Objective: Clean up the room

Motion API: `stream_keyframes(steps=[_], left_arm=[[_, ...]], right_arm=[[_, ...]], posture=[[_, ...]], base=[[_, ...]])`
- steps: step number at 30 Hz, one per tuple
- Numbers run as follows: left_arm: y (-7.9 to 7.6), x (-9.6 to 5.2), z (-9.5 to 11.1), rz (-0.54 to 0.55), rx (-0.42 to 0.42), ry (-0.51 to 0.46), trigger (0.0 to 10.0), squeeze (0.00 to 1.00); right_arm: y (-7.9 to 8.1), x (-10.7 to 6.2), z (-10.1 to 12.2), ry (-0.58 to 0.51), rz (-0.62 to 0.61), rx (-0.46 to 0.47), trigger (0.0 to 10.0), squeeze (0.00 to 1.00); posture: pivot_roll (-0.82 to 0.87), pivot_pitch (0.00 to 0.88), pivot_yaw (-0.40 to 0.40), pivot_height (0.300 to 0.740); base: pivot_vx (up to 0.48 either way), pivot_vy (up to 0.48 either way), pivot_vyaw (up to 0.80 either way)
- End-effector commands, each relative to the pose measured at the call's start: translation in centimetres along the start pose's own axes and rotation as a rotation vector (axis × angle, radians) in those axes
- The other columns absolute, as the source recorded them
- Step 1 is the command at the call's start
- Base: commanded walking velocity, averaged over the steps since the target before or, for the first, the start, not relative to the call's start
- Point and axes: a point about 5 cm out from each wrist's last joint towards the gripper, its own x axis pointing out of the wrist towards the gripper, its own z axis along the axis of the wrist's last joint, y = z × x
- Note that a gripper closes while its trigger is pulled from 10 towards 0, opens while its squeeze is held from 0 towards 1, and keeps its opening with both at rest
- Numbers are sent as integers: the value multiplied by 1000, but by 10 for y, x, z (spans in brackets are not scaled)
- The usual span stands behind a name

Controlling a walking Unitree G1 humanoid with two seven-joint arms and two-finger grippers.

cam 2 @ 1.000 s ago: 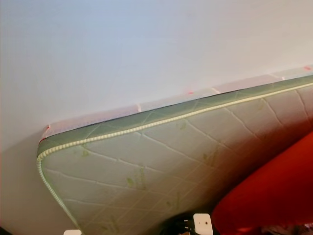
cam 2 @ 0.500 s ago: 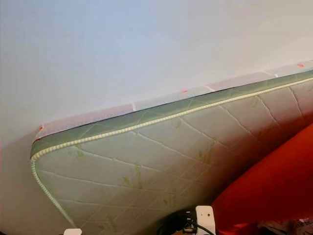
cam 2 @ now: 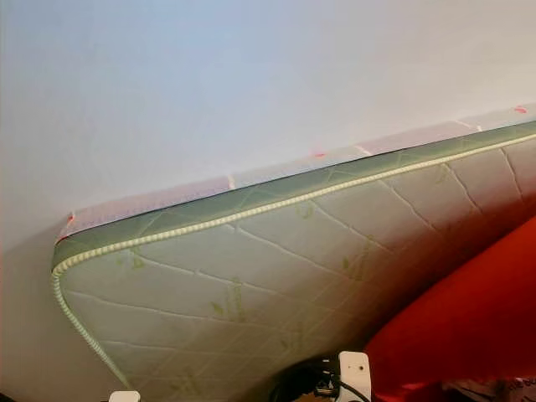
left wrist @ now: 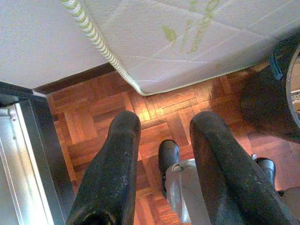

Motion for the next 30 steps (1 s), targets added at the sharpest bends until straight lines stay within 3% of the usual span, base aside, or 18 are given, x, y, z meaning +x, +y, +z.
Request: stream_keyframes(steps=[1,16,30], left_arm=[[4,-1,-3,5,8,12,10000,0],[0,0,-2,0,20,9,10000,0],[1,-1,-4,-3,14,15,10000,0]], right_arm=[[4,1,5,-18,12,-5,10000,0],[2,1,4,-17,9,-17,10000,0],[3,-1,-8,53,21,-30,10000,0]], posture=[[77,25,28,740],[77,11,24,740],[77,32,26,740]], base=[[240,0,0],[247,0,0],[0,0,0]])
